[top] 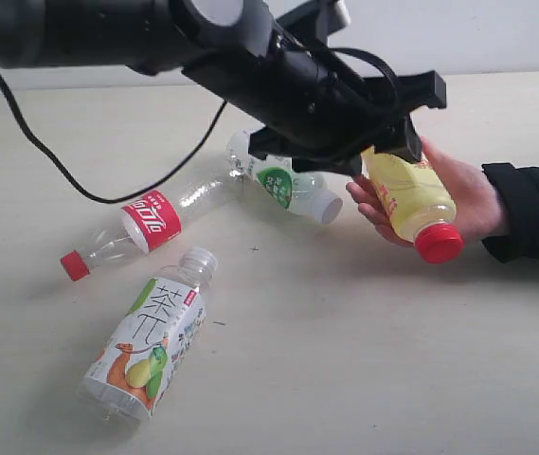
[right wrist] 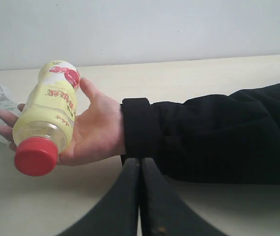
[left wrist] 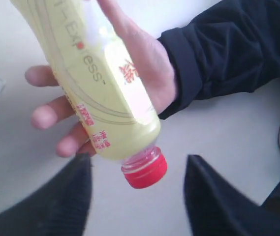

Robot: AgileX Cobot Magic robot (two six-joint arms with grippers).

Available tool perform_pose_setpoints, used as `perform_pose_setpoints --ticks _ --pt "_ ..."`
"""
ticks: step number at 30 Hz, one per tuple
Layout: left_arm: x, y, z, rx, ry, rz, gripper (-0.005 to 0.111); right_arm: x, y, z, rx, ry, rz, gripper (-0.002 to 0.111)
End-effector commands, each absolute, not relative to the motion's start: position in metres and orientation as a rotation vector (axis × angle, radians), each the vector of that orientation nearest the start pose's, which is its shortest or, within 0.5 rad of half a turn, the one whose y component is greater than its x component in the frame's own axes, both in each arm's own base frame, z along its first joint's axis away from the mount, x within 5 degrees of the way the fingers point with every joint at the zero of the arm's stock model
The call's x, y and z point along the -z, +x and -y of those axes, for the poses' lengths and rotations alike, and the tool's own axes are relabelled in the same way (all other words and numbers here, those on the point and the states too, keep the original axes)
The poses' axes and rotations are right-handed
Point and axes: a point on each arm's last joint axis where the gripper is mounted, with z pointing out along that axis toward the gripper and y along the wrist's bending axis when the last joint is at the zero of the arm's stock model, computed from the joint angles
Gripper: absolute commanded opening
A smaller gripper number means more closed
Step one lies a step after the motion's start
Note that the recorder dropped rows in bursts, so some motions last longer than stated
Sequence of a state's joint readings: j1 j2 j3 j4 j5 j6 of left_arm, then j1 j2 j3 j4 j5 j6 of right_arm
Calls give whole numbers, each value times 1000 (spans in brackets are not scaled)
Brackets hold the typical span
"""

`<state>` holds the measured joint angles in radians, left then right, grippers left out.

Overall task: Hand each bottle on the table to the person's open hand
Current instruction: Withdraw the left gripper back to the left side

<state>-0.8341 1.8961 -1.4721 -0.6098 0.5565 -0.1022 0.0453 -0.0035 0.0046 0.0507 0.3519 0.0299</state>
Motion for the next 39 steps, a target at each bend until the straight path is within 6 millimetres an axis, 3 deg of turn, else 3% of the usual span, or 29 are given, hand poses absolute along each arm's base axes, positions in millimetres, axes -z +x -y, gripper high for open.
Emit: perform_pose_setpoints --ticks 1,2,5,13,20,28,31,39 --pt "-289 267 316 933 515 -2477 6 -182 53 -4 -100 13 -1829 0" --pt "-296 266 312 889 553 -2442 1 -182 53 -4 -100 13 -1829 0" --pt "-307 262 300 793 622 -2357 2 -182 53 -4 -100 13 -1829 0" --pt "-313 239 264 712 661 -2162 1 -182 53 -4 -102 15 -1829 0" --pt "-289 199 219 680 591 -1910 1 -182 53 -4 -102 15 -1829 0" --pt "-258 145 146 674 441 -1626 1 -182 53 -4 -103 16 -1829 0" --pt "-244 131 128 659 438 -1599 1 -182 53 -4 -102 15 -1829 0" --pt "-229 110 104 648 442 -1578 1 -182 53 -4 -100 13 -1829 0"
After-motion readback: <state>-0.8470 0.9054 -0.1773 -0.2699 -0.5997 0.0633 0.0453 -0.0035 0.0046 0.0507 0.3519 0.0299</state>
